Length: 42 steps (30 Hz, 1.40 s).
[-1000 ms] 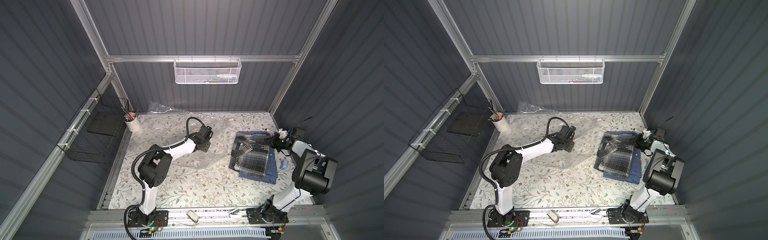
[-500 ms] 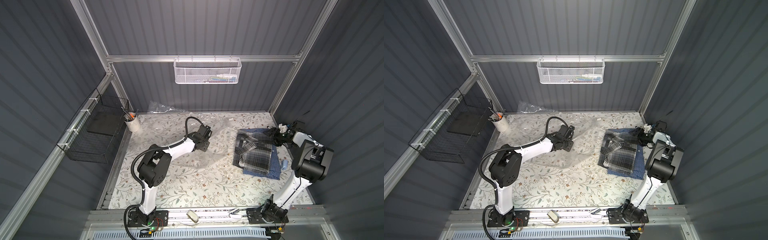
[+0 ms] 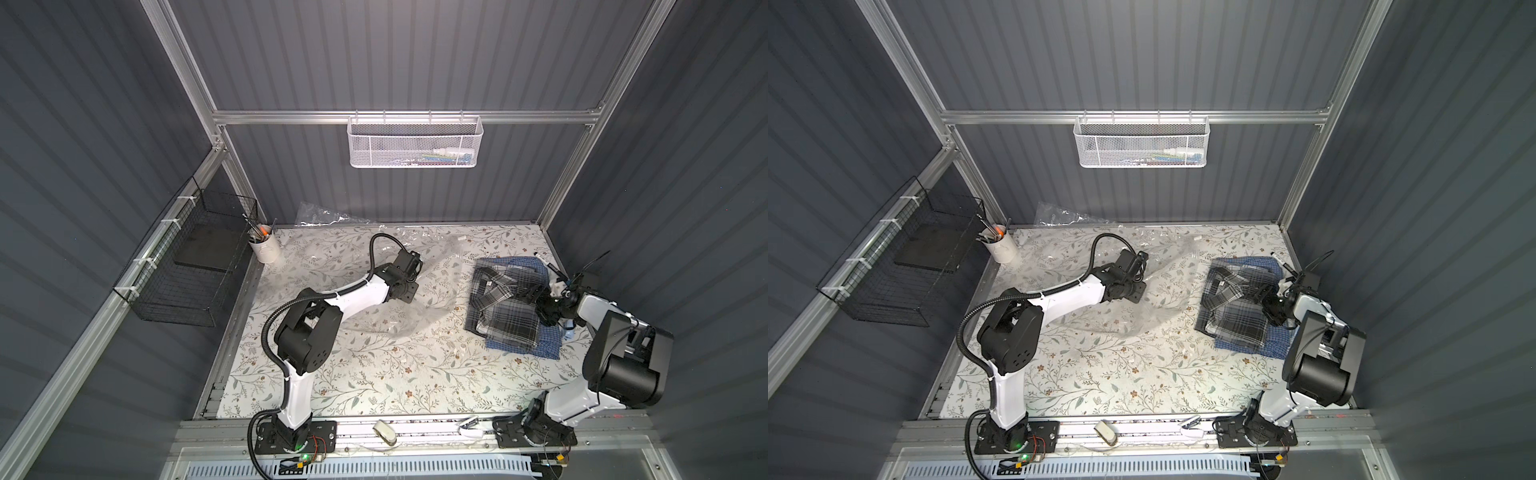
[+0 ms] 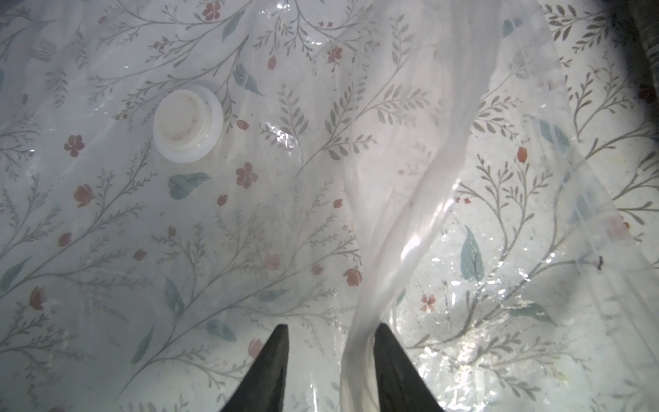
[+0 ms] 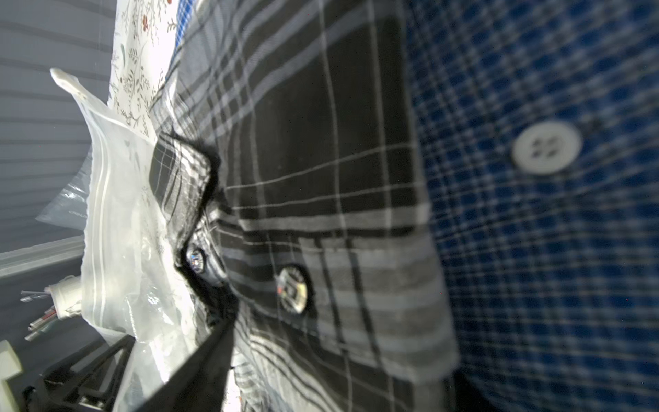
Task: Take the shirt out of the vacuum bag
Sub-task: Adjust the shirt at the center of the board.
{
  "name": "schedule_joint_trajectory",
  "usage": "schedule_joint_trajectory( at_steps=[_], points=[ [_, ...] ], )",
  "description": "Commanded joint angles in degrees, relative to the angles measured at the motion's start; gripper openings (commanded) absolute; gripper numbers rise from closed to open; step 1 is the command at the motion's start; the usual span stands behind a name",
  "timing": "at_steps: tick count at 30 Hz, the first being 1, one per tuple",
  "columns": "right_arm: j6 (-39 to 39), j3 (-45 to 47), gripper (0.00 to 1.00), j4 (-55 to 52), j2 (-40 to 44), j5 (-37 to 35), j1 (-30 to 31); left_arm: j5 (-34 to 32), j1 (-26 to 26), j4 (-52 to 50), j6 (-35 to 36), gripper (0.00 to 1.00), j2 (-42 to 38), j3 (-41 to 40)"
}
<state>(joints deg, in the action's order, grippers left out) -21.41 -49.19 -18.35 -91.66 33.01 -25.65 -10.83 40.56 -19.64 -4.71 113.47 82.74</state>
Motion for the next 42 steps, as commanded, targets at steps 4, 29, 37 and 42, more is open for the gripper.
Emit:
schedule_joint_trajectory(
  at_steps=[4, 29, 37, 42],
  points=[
    [-0.7, -0.9, 0.38, 2.1, -3.9, 1.2, 0.6, 0.7, -0.7, 0.0, 0.5, 0.42, -0.9, -1.3],
    [9.5, -21.5, 0.67, -21.1, -12.5, -19.0, -2.2, 1.2, -2.9, -0.8, 1.4, 0.43, -1.5, -3.4],
    [9.1, -27.1, 0.75, -23.1, -9.6, -19.4, -2.3, 1.4, -3.5, -0.4, 1.2, 0.44, -1.8, -3.7],
    [9.8, -31.2, 0.75, -24.3, -12.0, -19.5, -2.3, 1.6, -3.9, -0.5, 1.7, 0.44, -2.1, -3.6]
  ],
)
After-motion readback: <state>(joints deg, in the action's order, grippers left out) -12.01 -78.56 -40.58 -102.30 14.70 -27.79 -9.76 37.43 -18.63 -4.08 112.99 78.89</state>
